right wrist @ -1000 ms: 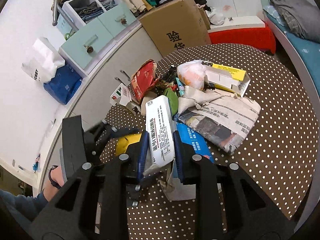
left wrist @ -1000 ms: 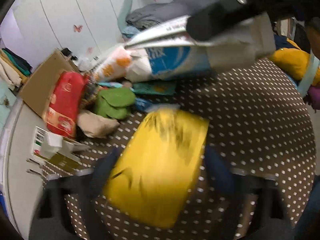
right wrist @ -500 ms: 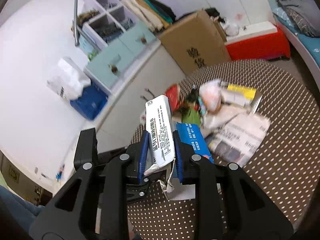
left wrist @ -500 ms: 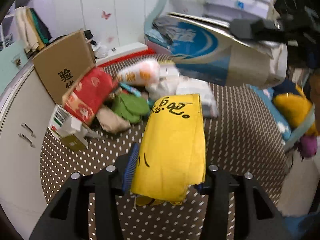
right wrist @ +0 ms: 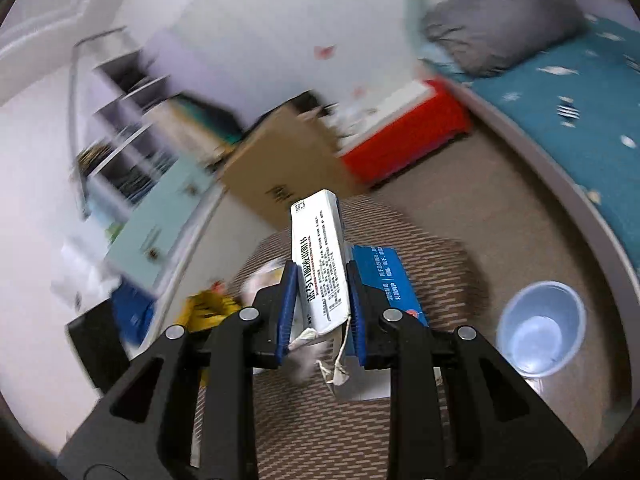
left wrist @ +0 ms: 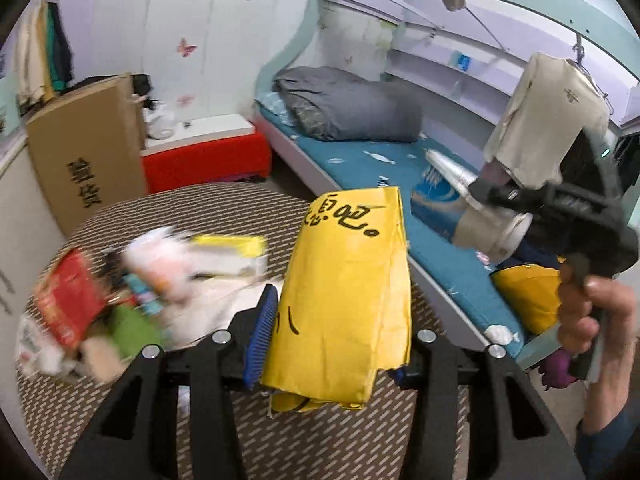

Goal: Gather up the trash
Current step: 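Carry the white box to the blue wastebasket and open the right tool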

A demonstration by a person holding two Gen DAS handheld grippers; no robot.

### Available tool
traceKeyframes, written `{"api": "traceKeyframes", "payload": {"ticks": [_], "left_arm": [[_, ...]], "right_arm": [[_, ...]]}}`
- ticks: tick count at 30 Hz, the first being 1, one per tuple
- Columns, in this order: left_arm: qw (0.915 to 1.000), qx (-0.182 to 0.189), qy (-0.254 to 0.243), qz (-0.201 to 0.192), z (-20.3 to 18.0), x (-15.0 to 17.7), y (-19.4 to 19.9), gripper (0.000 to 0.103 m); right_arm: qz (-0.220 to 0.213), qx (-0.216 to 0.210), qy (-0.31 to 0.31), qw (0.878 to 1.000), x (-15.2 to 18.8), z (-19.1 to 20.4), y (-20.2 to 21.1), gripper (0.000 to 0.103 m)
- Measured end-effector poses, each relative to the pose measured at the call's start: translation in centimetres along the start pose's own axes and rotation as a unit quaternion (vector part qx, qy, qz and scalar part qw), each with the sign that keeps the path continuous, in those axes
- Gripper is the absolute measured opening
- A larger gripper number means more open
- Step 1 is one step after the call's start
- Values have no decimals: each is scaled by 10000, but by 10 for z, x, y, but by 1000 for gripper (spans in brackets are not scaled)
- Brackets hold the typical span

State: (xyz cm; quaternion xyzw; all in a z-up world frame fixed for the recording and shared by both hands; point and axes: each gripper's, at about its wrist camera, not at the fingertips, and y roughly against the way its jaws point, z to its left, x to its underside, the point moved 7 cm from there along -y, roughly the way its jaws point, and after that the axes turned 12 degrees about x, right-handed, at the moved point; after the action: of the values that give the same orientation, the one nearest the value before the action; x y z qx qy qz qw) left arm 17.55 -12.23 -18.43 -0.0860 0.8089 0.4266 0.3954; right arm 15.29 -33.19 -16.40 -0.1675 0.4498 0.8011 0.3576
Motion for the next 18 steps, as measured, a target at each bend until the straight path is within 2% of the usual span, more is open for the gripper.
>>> {"api": "traceKeyframes", "payload": {"ticks": [5,12,16,17,18], "left_arm": [[9988,364,-40,319,-37,-17,-59,47],[9944,556,3,900,-66,-20,-140,47],[9907,513,-142,1256,-75,-22,-185,47],[9893,504,-180,1360,-77,-22,-197,47],[9878,489,-220,1463,-79,-21,-208,47]], "right_arm": [[267,656,-723,9949,-2,-96,-25,24],[879,1075,-1424,9800,12,-189,-91,25],[1166,1257,-1785,9689,21,-235,-136,29],[1237,1230,-1884,9665,23,-248,-144,32],[1331,1210,-2044,9622,27,-260,-155,58]]}}
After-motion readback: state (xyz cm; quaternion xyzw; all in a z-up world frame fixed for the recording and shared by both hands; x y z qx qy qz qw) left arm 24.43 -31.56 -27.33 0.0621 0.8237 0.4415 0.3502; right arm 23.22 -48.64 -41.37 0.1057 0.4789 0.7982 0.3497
